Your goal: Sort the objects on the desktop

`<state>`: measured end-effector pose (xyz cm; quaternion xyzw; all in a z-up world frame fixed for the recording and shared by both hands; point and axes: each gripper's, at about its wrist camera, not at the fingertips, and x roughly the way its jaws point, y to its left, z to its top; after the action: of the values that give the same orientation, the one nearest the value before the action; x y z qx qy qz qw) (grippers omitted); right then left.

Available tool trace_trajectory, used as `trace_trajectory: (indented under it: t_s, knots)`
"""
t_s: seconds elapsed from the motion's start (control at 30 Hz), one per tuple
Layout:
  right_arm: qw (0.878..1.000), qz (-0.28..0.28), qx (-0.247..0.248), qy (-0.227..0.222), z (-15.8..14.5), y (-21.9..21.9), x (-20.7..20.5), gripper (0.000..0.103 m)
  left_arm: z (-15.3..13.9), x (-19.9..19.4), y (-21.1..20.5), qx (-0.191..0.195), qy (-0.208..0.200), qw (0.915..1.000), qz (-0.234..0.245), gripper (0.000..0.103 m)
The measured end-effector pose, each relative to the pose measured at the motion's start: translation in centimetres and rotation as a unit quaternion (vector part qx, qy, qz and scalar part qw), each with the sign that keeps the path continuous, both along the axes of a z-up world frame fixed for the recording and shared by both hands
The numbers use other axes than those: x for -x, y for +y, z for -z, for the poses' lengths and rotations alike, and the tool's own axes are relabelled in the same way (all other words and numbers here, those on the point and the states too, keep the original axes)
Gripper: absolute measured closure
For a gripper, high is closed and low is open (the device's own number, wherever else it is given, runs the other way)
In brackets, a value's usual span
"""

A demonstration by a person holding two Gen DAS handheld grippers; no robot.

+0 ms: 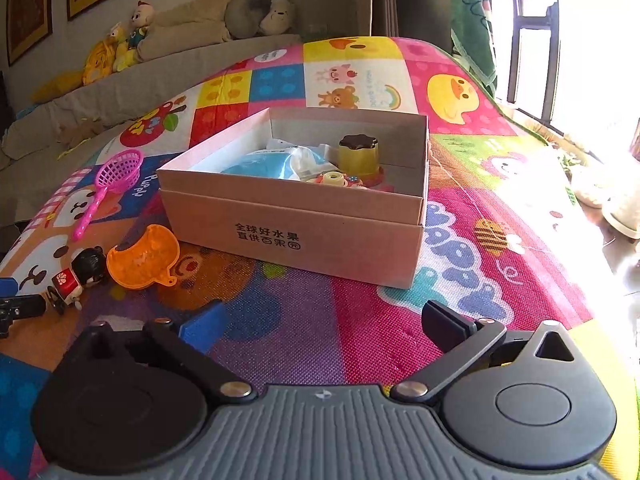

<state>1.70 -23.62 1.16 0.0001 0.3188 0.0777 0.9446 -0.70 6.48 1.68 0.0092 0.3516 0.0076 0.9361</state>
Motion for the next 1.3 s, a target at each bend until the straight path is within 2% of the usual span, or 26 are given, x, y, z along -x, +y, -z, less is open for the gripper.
trace_trajectory:
  t_s: [0.13, 0.23, 0.3, 0.4, 0.5, 0.6, 0.67, 0.77, 0.93, 1.1, 1.2, 1.3]
  knots:
    - [1.0, 0.0, 0.0, 0.004, 0.1, 0.0, -0.2, 0.0, -0.2, 0.6, -0.9, 0.052, -0.004, 0.9981, 0.034, 0.013]
    - [1.0, 0.002, 0.002, 0.009, 0.1, 0.0, -0.3, 0.0, 0.3, 0.5, -2.7, 0.047, -0.004, 0.9969, 0.063, 0.009]
    - [1.0, 0.003, 0.002, 0.011, 0.2, 0.0, -0.3, 0.0, 0.7, 0.2, -3.6, 0.03, -0.002, 0.9974, 0.066, 0.008]
    - [1.0, 0.006, 0.002, 0.017, 0.3, 0.0, -0.5, 0.0, 1.0, -0.4, -3.6, -0.001, -0.006, 0.9991, 0.041, 0.008]
    - [1.0, 0.003, 0.005, 0.026, 0.4, 0.1, -0.8, 0.0, 1.0, -0.9, -2.1, -0.017, -0.009, 0.9998, 0.005, 0.007]
    - [0.999, 0.001, 0.011, 0.036, 0.6, 0.3, -1.0, 0.0, 0.9, -1.2, -0.3, -0.043, -0.017, 0.9982, -0.039, 0.007]
    - [0.999, -0.001, 0.016, 0.04, 0.7, 0.4, -1.1, 0.0, 0.8, -1.4, 0.6, -0.047, -0.018, 0.9971, -0.057, 0.007]
    - [0.999, -0.002, 0.023, 0.044, 0.8, 0.6, -1.2, 0.0, 0.6, -1.2, 1.5, -0.027, -0.018, 0.9982, -0.051, 0.007]
    - [0.999, -0.003, 0.025, 0.047, 0.8, 0.7, -1.2, 0.0, 0.4, -0.4, 1.0, 0.022, -0.014, 0.9996, -0.007, 0.005]
    - [0.999, -0.003, 0.026, 0.046, 0.8, 0.7, -1.2, 0.0, 0.0, -0.5, -0.7, 0.076, -0.009, 0.9964, 0.037, 0.003]
    - [0.999, -0.003, 0.026, 0.046, 0.8, 0.7, -1.2, 0.0, 0.0, -0.9, -2.4, 0.089, 0.003, 0.9946, 0.053, 0.003]
    - [0.999, -0.003, 0.026, 0.046, 0.8, 0.8, -1.2, 0.0, 0.1, -1.0, -3.8, 0.082, 0.004, 0.994, 0.072, 0.003]
